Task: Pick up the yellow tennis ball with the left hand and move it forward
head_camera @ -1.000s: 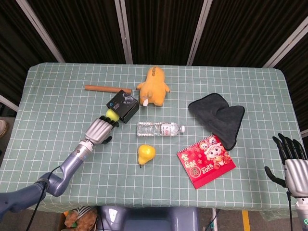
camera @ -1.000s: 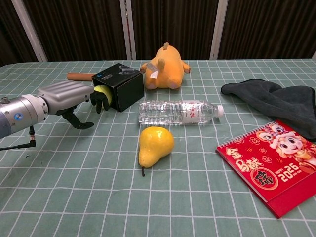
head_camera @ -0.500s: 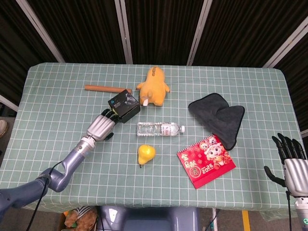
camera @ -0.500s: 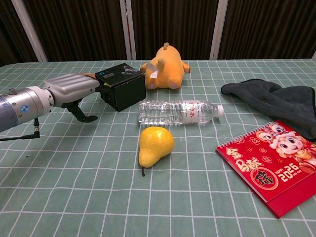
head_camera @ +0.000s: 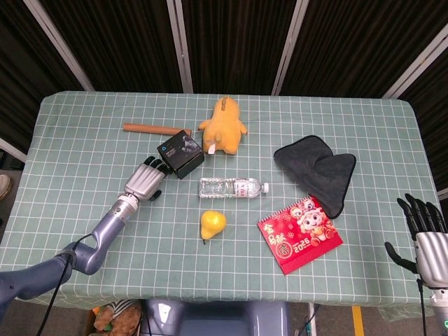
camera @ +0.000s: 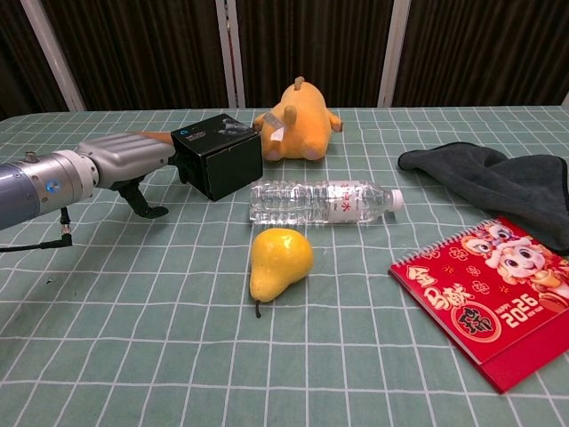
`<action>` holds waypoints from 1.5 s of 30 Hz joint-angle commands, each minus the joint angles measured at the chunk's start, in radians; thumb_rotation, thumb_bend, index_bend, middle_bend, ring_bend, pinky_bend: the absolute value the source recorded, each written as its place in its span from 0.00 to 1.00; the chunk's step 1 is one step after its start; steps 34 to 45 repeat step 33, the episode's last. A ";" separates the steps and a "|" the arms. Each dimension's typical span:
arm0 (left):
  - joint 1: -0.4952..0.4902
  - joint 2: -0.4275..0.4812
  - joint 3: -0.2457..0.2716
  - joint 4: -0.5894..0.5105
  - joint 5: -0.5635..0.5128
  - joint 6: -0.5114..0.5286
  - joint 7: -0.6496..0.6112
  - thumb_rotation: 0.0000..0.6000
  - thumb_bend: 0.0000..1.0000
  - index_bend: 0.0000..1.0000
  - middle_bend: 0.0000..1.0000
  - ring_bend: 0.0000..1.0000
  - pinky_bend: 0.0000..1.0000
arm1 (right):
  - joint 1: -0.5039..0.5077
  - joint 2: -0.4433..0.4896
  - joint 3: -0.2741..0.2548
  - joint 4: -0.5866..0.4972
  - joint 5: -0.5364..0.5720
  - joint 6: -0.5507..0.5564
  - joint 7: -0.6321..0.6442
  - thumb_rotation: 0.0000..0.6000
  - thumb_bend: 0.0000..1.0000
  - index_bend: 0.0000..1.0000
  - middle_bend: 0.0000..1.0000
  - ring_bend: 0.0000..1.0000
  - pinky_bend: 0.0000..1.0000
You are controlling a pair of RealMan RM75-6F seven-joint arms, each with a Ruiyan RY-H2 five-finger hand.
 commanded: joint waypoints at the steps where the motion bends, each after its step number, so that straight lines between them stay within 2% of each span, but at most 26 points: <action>1: 0.009 0.013 0.007 -0.027 0.006 0.022 0.004 1.00 0.32 0.25 0.25 0.14 0.13 | -0.001 0.000 -0.001 0.004 -0.004 0.002 0.005 1.00 0.36 0.00 0.00 0.00 0.00; 3: 0.019 0.027 0.015 -0.052 0.014 0.039 0.002 1.00 0.30 0.22 0.25 0.14 0.13 | -0.001 -0.001 -0.002 0.006 -0.004 0.001 0.004 1.00 0.36 0.00 0.00 0.00 0.00; 6: 0.070 0.097 0.049 -0.174 0.048 0.102 -0.012 1.00 0.26 0.19 0.25 0.14 0.13 | -0.001 -0.003 -0.006 0.010 -0.004 -0.003 0.000 1.00 0.36 0.00 0.00 0.00 0.00; 11: 0.251 0.322 0.164 -0.527 0.191 0.376 -0.015 1.00 0.14 0.14 0.20 0.10 0.11 | -0.005 -0.002 -0.010 0.006 -0.009 0.000 0.002 1.00 0.36 0.00 0.00 0.00 0.00; 14: 0.376 0.441 0.260 -0.674 0.293 0.552 -0.031 1.00 0.08 0.07 0.12 0.02 0.02 | -0.012 0.005 -0.017 0.000 -0.025 0.014 0.024 1.00 0.36 0.00 0.00 0.00 0.00; 17: 0.501 0.509 0.329 -0.723 0.378 0.744 -0.056 1.00 0.04 0.02 0.06 0.00 0.00 | -0.016 0.007 -0.017 0.000 -0.036 0.029 0.032 1.00 0.36 0.00 0.00 0.00 0.00; 21: 0.656 0.509 0.362 -0.697 0.395 0.956 -0.078 1.00 0.01 0.00 0.01 0.00 0.00 | -0.019 0.002 -0.020 0.003 -0.062 0.049 0.023 1.00 0.36 0.00 0.00 0.00 0.00; 24: 0.697 0.511 0.374 -0.678 0.403 0.995 -0.058 1.00 0.01 0.00 0.00 0.00 0.00 | -0.018 -0.003 -0.024 0.002 -0.063 0.042 0.008 1.00 0.36 0.00 0.00 0.00 0.00; 28: 0.727 0.517 0.372 -0.659 0.430 1.038 -0.096 1.00 0.00 0.00 0.00 0.00 0.00 | -0.016 -0.006 -0.022 -0.012 -0.042 0.023 -0.039 1.00 0.36 0.00 0.00 0.00 0.00; 33: 0.735 0.532 0.379 -0.624 0.434 1.012 -0.140 1.00 0.00 0.00 0.00 0.00 0.00 | -0.023 -0.013 -0.029 -0.033 -0.057 0.036 -0.069 1.00 0.36 0.00 0.00 0.00 0.00; 45: 0.735 0.532 0.379 -0.624 0.434 1.012 -0.140 1.00 0.00 0.00 0.00 0.00 0.00 | -0.023 -0.013 -0.029 -0.033 -0.057 0.036 -0.069 1.00 0.36 0.00 0.00 0.00 0.00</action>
